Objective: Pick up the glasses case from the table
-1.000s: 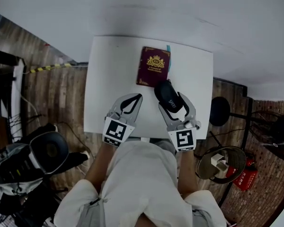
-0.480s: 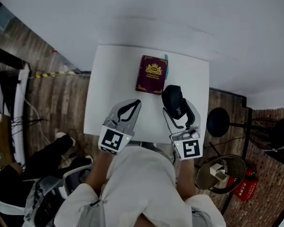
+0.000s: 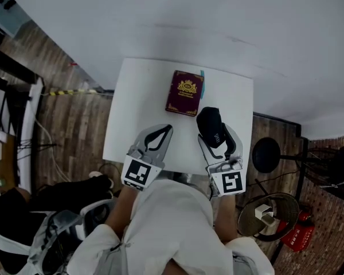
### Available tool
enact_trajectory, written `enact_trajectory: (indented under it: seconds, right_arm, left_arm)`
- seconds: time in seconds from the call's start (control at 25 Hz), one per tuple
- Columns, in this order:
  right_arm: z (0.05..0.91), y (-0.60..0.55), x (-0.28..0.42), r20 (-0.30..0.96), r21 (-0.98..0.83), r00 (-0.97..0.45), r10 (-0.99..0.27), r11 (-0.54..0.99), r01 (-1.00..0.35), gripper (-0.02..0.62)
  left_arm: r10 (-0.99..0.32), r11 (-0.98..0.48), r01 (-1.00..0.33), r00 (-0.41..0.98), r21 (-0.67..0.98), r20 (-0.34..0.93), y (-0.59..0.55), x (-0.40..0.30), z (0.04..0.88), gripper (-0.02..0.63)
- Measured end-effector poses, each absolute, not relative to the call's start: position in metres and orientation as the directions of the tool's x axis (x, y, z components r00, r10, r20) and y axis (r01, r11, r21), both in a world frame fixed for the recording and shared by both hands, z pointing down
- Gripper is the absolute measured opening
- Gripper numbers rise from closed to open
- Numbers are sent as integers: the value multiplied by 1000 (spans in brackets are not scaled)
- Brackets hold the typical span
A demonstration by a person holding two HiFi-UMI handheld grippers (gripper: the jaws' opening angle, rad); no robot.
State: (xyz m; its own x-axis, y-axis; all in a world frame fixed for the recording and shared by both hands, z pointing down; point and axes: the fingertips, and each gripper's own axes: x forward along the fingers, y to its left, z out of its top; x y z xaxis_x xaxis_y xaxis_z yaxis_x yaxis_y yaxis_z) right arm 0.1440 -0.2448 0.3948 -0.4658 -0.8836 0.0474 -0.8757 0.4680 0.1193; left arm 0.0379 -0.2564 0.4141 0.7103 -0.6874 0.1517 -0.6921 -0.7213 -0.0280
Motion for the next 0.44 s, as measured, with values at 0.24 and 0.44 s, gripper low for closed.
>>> enact_trajectory:
  seconds: [0.24, 0.44]
  right_arm:
    - [397, -241, 148, 82, 137, -456, -886, 463, -876, 310]
    - [391, -242, 145, 63, 137, -456, -888, 460, -877, 310]
  left_arm:
    - [-689, -719, -694, 708, -27, 151, -254, 38, 409, 19]
    - [-682, -726, -687, 716, -26, 149, -253, 40, 408, 19]
